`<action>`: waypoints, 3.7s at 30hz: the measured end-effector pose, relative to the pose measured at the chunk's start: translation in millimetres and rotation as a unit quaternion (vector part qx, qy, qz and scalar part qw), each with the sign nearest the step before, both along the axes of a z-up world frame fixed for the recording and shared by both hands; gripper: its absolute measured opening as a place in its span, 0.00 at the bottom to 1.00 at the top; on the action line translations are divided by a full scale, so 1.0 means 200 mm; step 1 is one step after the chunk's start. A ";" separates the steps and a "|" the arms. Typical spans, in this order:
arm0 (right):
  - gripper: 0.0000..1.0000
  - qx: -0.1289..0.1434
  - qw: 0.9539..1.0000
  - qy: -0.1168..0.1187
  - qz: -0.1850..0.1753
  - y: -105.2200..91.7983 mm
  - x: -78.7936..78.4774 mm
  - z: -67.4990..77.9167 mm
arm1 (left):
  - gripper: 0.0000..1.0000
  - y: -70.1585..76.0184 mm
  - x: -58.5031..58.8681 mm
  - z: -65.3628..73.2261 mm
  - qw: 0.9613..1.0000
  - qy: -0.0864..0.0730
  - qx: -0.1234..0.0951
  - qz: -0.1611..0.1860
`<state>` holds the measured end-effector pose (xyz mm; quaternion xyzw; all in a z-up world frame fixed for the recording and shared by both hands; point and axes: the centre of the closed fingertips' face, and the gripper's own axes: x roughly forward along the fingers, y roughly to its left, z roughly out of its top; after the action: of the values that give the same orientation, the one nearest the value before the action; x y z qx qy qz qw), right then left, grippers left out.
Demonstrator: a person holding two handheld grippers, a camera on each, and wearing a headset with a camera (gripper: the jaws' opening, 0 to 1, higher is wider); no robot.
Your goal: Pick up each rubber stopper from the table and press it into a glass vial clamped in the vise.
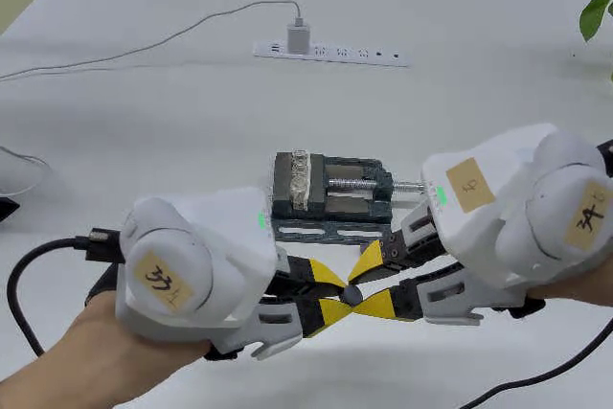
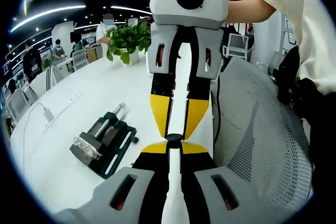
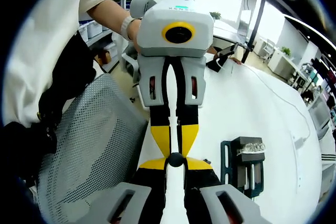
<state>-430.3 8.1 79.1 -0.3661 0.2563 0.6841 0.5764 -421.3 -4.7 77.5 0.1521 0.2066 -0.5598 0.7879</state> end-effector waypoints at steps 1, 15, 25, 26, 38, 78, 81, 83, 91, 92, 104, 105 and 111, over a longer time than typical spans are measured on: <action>0.07 0.000 1.000 0.001 0.001 0.00 0.00 0.00 | 0.03 0.00 0.00 0.00 1.000 0.000 0.000 0.001; 0.07 -0.016 1.000 0.014 0.016 0.01 0.05 0.00 | 0.04 0.01 0.05 0.01 1.000 -0.020 -0.007 0.008; 0.07 -0.019 1.000 0.014 0.014 0.04 0.13 -0.01 | 0.27 0.10 0.11 -0.03 0.999 -0.027 0.001 0.047; 0.07 -0.019 1.000 0.013 0.014 0.04 0.14 -0.01 | 0.30 0.12 0.12 -0.04 0.998 -0.027 0.001 0.057; 0.07 -0.036 0.999 0.013 0.017 0.05 0.24 -0.03 | 0.77 0.32 0.27 -0.07 0.980 -0.014 -0.038 0.194; 0.06 -0.126 0.984 -0.054 0.111 0.22 0.88 -0.03 | 0.99 0.50 0.29 -0.17 0.974 0.012 -0.017 0.225; 0.06 -0.136 0.982 -0.062 0.119 0.24 0.90 -0.04 | 0.99 0.50 0.30 -0.17 0.974 0.013 -0.018 0.224; 0.06 -0.149 0.978 -0.076 0.127 0.24 0.93 -0.05 | 0.99 0.49 0.30 -0.18 0.975 0.013 -0.017 0.223; 0.06 -0.180 0.970 -0.088 0.135 0.27 1.01 -0.12 | 0.99 0.49 0.30 -0.20 0.975 0.017 -0.015 0.221; 0.06 -0.182 0.970 -0.090 0.137 0.27 1.01 -0.12 | 0.99 0.49 0.30 -0.20 0.975 0.018 -0.014 0.222; 0.06 -0.204 0.964 -0.083 0.150 0.30 1.01 -0.19 | 0.99 0.52 0.28 -0.23 0.973 0.027 -0.013 0.227; 0.06 -0.205 0.964 -0.081 0.150 0.30 1.00 -0.19 | 0.99 0.52 0.28 -0.23 0.973 0.027 -0.013 0.228; 0.06 -0.215 0.962 -0.077 0.151 0.29 1.01 -0.23 | 0.99 0.52 0.28 -0.24 0.973 0.029 -0.015 0.229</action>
<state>-229.0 66.7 33.2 -0.5675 0.2939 0.6619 0.3917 -364.8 100.0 29.0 0.0727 0.2499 -0.3713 0.8913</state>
